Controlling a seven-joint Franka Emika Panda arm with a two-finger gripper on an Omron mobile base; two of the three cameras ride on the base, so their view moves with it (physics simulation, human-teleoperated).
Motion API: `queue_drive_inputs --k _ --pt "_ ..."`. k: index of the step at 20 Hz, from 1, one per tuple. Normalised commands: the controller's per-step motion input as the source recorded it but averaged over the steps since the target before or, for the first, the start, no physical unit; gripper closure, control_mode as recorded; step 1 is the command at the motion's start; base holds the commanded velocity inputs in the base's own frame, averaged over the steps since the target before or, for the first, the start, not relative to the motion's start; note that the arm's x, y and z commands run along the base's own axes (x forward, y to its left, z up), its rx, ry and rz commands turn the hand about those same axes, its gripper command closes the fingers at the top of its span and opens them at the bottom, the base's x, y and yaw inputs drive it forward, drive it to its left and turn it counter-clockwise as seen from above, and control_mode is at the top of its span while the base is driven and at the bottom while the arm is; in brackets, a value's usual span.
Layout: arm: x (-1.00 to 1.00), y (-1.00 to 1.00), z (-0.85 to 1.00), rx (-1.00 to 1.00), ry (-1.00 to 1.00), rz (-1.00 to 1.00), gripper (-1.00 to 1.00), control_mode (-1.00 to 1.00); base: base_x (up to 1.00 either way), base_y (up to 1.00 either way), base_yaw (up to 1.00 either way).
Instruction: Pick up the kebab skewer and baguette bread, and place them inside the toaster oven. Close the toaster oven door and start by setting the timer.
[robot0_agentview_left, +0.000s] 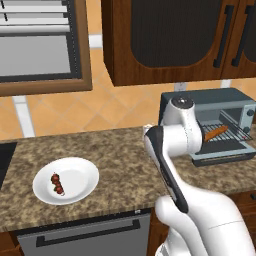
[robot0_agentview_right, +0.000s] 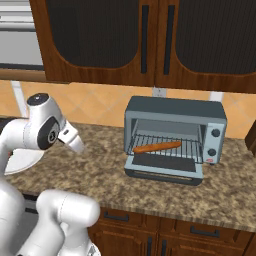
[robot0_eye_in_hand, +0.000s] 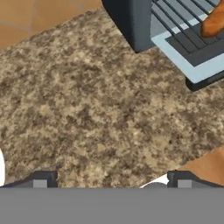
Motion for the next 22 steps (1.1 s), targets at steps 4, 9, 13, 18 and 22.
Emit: queue_drive_inputs --k 4,9,13,18,22 --pt "0.00 1.00 0.02 0.00 0.01 0.40 -1.00 -1.00 0.00 0.00 0.00" --pt "0.28 1.00 -0.02 0.00 0.13 0.32 -1.00 -1.00 0.00 0.00 0.00" --pt "0.07 1.00 -0.01 0.00 0.08 0.21 -1.00 -1.00 0.00 0.00 0.00" --pt "0.00 1.00 0.00 0.00 0.03 0.06 -1.00 -1.00 0.00 0.00 0.00" --pt "-0.01 1.00 -0.18 0.00 0.04 0.01 -1.00 -1.00 0.00 0.00 0.00"
